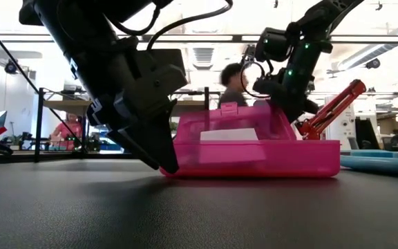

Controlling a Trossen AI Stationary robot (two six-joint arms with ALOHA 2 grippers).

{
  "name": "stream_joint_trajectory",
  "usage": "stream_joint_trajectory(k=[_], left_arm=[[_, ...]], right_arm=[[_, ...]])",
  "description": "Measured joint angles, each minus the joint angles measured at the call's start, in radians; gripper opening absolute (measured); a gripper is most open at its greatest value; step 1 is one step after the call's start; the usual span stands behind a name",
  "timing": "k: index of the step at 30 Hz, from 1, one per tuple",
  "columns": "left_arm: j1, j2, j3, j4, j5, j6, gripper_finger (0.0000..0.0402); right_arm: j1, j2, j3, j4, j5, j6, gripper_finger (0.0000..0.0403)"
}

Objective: Pack school essentials
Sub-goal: Close the pink supply box

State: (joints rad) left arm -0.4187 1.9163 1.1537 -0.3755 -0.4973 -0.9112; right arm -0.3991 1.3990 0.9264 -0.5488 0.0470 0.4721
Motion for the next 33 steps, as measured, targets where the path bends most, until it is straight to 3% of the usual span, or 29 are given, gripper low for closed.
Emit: stream_joint_trajectory(k=[13, 33], left_arm=[[0.002, 0.000, 0.005, 0.001, -0.007, 0.000, 0.0208], [0.035, -0.002, 0.027, 0.001, -0.006, 0.002, 0.0208]], right_arm=[[0.064, -0.146, 0.000, 0.002, -0.059, 0.090, 0.0068], [0.285, -0.155, 0.000, 0.009, -0.105, 0.199, 0.0068]])
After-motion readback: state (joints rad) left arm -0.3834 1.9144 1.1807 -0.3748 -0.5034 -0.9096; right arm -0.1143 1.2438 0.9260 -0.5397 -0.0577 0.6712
